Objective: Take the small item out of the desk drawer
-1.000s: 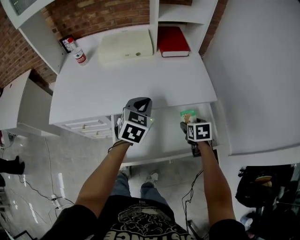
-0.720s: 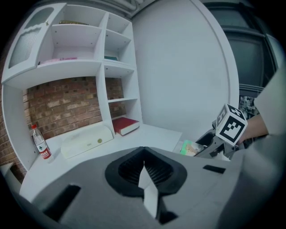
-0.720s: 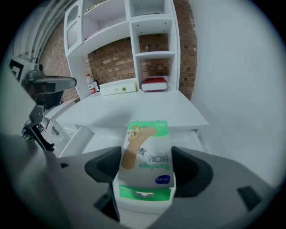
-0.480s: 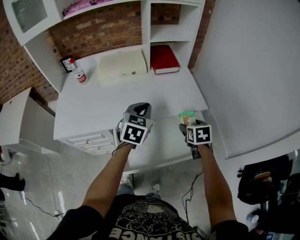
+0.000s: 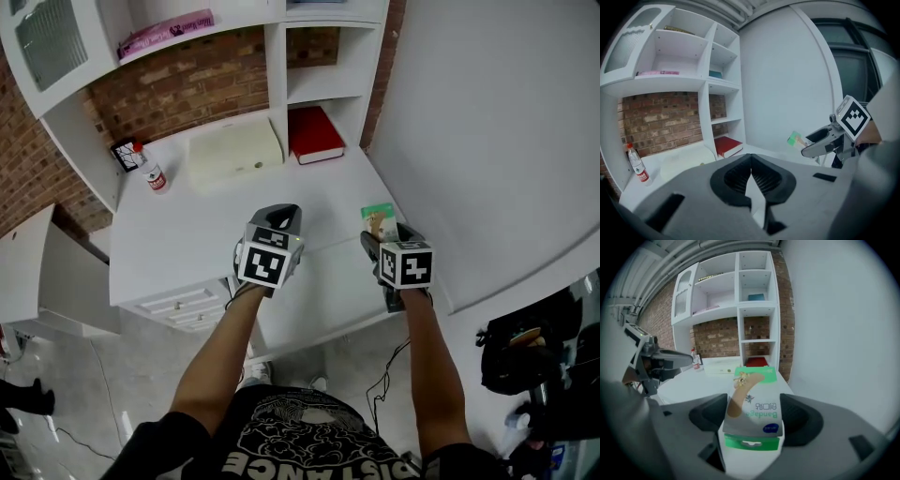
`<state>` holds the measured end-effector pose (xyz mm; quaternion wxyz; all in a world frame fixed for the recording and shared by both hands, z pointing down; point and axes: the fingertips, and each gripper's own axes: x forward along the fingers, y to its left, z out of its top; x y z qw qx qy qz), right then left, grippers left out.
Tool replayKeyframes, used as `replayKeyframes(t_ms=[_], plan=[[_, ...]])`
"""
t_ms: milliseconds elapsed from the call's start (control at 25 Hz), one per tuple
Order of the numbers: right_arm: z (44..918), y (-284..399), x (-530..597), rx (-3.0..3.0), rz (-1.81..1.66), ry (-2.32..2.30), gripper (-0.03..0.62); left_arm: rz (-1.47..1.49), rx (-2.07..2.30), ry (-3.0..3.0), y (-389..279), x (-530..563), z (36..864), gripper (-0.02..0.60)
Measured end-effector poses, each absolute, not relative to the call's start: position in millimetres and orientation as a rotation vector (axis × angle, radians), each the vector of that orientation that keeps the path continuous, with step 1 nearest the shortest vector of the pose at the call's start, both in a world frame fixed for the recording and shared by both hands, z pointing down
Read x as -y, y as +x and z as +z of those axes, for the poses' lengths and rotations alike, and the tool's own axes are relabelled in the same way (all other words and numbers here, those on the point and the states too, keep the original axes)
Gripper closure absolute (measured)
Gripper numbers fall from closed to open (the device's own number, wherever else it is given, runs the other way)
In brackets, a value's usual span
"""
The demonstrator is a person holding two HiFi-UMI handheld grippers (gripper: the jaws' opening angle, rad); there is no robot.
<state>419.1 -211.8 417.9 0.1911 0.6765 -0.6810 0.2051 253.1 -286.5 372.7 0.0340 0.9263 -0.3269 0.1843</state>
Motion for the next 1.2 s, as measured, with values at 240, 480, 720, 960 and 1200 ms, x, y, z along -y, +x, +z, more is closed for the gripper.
replayKeyframes(t_ms=[240,480,720,960,1200], plan=[[368.8,415.2,211.4,1.940,0.470,2.027,0.243,0.531,0.942,2.894,255.4,289.0,354.6,0.574],[328.1,413.4,206.3,1.940,0.354,2.145,0.243,0.496,0.888,2.947,260.6,293.3,334.0,0.574],[304.5,414.8,195.1,1.929,0.278,2.243,0.243,0.452,0.831,3.004,272.8,289.5,318.8,0.574],[295.3,419.1,185.2,1.916,0.234,2.300,0.243,0.431,0.765,3.041,287.7,279.1,313.9,0.574],[291.1,420.9,179.7,1.911,0.219,2.311,0.243,0.428,0.753,3.048,291.3,275.8,312.6,0.574]])
